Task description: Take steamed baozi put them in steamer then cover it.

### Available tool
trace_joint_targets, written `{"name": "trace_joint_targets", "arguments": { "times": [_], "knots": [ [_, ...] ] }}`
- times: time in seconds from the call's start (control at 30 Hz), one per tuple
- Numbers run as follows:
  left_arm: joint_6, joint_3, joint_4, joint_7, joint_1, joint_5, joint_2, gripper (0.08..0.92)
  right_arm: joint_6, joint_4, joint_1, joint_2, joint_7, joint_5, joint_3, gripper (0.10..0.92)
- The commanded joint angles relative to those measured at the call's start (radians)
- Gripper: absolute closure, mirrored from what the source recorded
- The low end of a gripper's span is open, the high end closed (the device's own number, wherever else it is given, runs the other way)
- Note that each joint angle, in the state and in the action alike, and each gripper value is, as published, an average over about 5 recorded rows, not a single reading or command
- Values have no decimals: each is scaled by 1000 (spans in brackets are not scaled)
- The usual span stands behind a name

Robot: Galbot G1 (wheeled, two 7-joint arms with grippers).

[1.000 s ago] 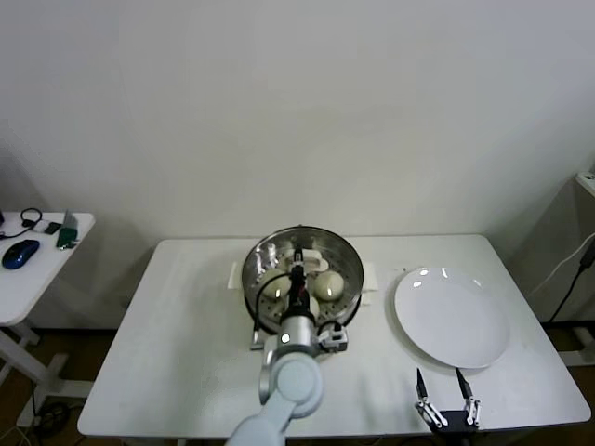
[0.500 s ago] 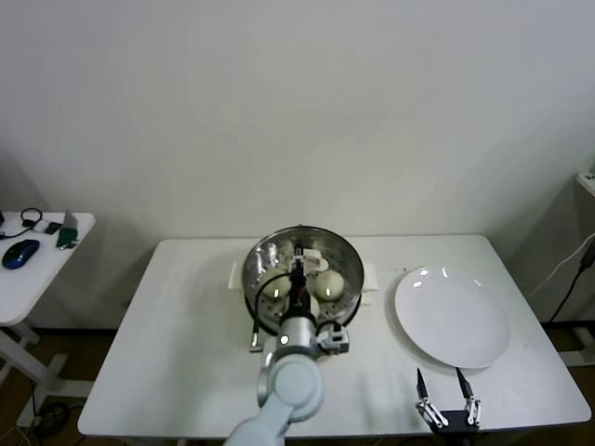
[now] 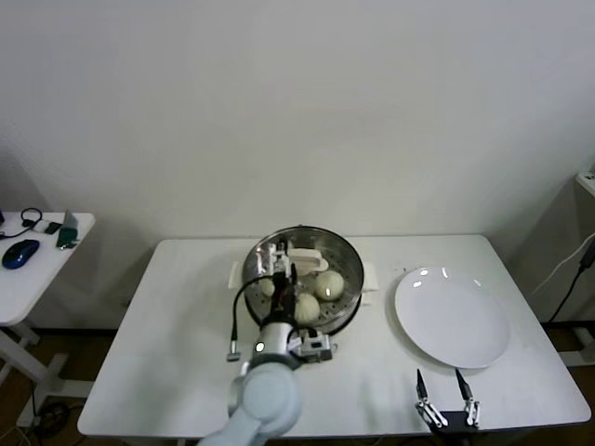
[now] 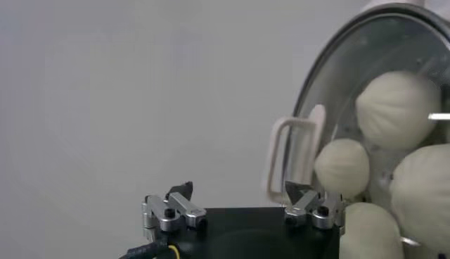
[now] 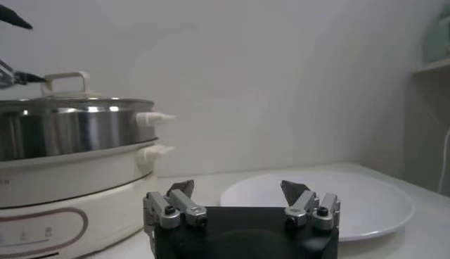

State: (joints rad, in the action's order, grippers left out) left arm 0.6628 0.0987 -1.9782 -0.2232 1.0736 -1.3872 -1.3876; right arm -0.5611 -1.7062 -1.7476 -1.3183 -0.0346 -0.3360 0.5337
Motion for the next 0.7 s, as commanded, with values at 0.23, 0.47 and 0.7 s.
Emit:
{"name": "trace_joint_targets", "arguments": {
  "times": [0.23,0.47,0.7],
  "knots": [
    [-470,-492,-216,467,270,1032,108,177,45,-55,8,6,76,42,-15,203],
    [-619,-832,-140,345,400,1521,95,177,60,-71,15,10,82,47,-28,203],
    [-724,-851,-11,230,492,1786,118,177,74,-54,27,19,79,60,-37,203]
  ]
}}
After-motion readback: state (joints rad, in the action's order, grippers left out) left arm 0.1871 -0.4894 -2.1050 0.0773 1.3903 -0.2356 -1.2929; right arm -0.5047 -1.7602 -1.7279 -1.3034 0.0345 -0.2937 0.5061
